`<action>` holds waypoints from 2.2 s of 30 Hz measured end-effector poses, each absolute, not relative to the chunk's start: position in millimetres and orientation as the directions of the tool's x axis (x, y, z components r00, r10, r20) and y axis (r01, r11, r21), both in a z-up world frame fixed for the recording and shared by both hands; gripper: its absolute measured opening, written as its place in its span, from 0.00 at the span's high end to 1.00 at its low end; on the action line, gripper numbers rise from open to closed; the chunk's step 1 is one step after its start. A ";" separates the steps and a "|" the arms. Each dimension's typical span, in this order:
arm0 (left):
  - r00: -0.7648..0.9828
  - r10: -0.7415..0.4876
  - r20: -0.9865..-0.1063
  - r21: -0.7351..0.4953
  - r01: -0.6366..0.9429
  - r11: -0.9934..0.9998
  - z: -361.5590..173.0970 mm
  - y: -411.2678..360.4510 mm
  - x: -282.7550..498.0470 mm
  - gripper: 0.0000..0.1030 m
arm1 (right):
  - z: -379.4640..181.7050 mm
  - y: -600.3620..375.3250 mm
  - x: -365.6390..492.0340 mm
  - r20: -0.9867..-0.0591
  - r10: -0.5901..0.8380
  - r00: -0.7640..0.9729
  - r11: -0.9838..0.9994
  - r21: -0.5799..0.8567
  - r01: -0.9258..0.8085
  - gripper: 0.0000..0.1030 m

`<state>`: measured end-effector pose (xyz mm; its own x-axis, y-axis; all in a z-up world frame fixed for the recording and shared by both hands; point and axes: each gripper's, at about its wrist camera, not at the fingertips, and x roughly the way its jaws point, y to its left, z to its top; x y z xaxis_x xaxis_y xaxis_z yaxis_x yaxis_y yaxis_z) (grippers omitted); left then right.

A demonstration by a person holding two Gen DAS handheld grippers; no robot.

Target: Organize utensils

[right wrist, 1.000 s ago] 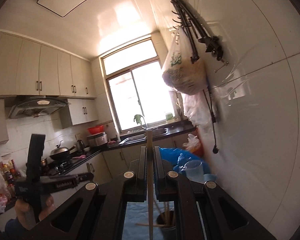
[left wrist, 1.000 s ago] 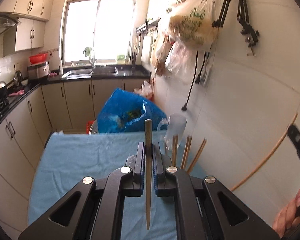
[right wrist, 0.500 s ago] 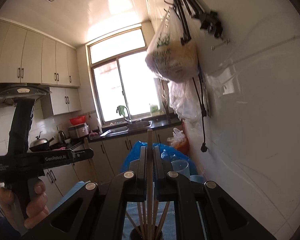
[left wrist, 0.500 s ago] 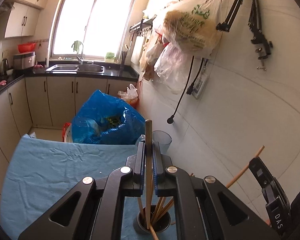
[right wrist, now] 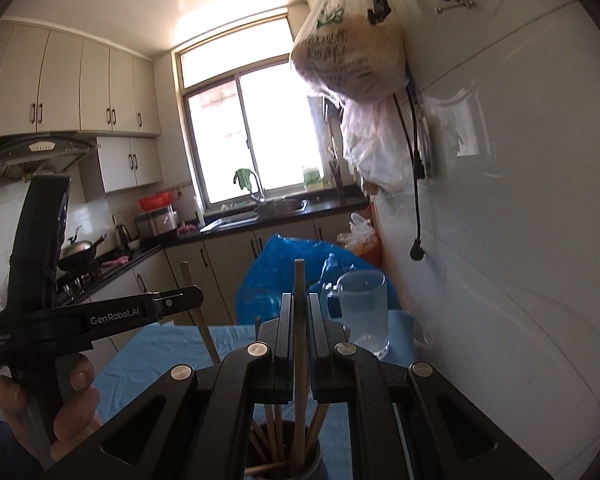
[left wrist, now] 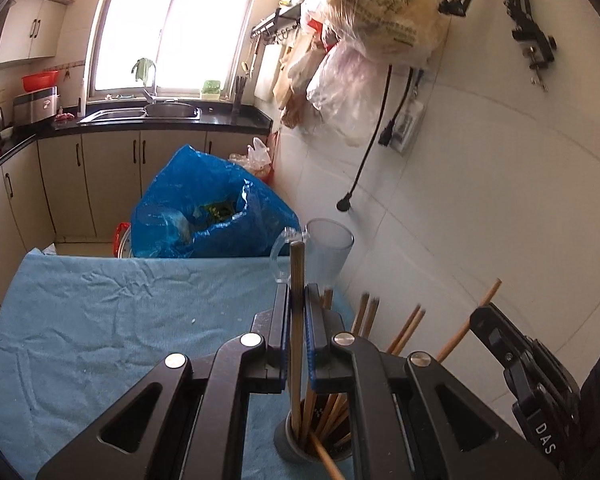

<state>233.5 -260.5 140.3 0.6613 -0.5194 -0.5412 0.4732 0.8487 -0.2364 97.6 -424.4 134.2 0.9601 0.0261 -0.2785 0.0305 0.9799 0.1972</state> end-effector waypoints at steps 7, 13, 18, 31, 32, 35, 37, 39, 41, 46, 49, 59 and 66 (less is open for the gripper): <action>0.626 -0.515 -0.585 -0.252 0.463 0.850 121.8 -256.5 232.7 0.94 | 112.5 -431.3 103.5 -0.349 0.055 0.935 0.966 0.254 0.038 0.94; 0.605 -0.516 -0.606 -0.252 0.469 0.846 115.9 -255.4 229.4 0.94 | 103.7 -432.9 108.2 -0.393 0.063 0.917 0.964 0.263 0.047 0.94; 0.590 -0.517 -0.620 -0.260 0.467 0.845 111.8 -253.5 228.9 0.94 | 98.5 -434.5 111.3 -0.417 0.075 0.906 0.959 0.280 0.050 0.93; 0.593 -0.527 -0.608 -0.276 0.464 0.841 121.9 -245.6 222.8 0.68 | 113.7 -434.1 97.9 -0.406 0.077 0.911 0.963 0.266 0.037 0.93; 0.599 -0.526 -0.604 -0.275 0.463 0.842 124.6 -243.8 220.4 0.68 | 117.0 -434.1 95.0 -0.399 0.075 0.914 0.964 0.264 0.036 0.93; 0.613 -0.524 -0.591 -0.279 0.454 0.846 131.6 -235.8 212.7 0.66 | 125.2 -433.7 86.4 -0.388 0.063 0.920 0.963 0.264 0.046 0.89; 0.622 -0.522 -0.583 -0.281 0.449 0.848 134.9 -227.7 205.9 0.61 | 130.4 -433.5 77.1 -0.380 0.052 0.923 0.962 0.266 0.056 0.68; 0.646 -0.505 -0.572 -0.269 0.434 0.860 137.6 -216.1 194.8 0.55 | 133.8 -432.5 67.8 -0.373 0.041 0.927 0.961 0.269 0.066 0.58; 0.658 -0.494 -0.568 -0.263 0.423 0.867 137.8 -205.4 185.3 0.52 | 135.5 -430.9 55.9 -0.376 0.025 0.926 0.960 0.266 0.082 0.56; 0.688 -0.455 -0.565 -0.245 0.387 0.889 133.2 -174.8 155.5 0.43 | 131.3 -420.7 28.7 -0.395 -0.013 0.918 0.961 0.247 0.120 0.45; 0.703 -0.421 -0.572 -0.212 0.369 0.905 125.8 -160.6 135.9 0.35 | 122.5 -406.2 11.5 -0.421 -0.032 0.906 0.969 0.210 0.132 0.41; 0.686 -0.295 -0.665 -0.117 0.295 0.948 61.9 -110.3 63.0 0.25 | 79.9 -353.5 -28.5 -0.524 -0.178 0.833 0.972 0.038 0.232 0.24; 0.659 -0.211 -0.722 -0.080 0.224 0.971 16.9 -91.7 32.4 0.25 | 39.2 -323.0 -49.1 -0.588 -0.229 0.776 0.961 -0.009 0.277 0.24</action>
